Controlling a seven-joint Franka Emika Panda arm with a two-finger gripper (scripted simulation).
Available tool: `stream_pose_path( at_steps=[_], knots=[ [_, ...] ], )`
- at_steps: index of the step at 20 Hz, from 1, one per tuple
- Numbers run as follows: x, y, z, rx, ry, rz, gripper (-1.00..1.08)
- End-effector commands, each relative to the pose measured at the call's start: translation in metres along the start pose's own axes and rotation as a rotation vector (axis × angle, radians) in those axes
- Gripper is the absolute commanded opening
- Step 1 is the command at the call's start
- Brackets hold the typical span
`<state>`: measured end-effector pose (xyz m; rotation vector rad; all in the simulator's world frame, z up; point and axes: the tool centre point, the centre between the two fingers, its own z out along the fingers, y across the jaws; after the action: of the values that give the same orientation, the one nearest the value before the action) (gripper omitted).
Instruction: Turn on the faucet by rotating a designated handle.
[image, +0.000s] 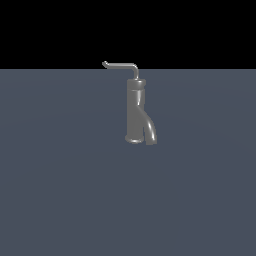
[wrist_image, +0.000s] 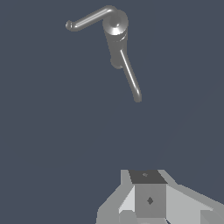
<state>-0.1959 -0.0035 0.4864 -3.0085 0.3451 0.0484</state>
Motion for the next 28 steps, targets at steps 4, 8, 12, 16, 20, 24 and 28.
stream_pose_path(
  at_steps=[4,8,12,16,20,24,28],
  knots=[
    [0.036,-0.011,0.007,0.020,-0.011,0.131,-1.00],
    [0.064,-0.020,0.014,0.029,-0.019,0.234,-1.00],
    [0.091,-0.029,0.024,0.033,-0.025,0.339,-1.00],
    [0.118,-0.038,0.037,0.031,-0.029,0.444,-1.00],
    [0.145,-0.048,0.052,0.025,-0.029,0.550,-1.00],
    [0.170,-0.057,0.068,0.015,-0.025,0.655,-1.00],
    [0.195,-0.067,0.087,0.002,-0.015,0.759,-1.00]
  ],
)
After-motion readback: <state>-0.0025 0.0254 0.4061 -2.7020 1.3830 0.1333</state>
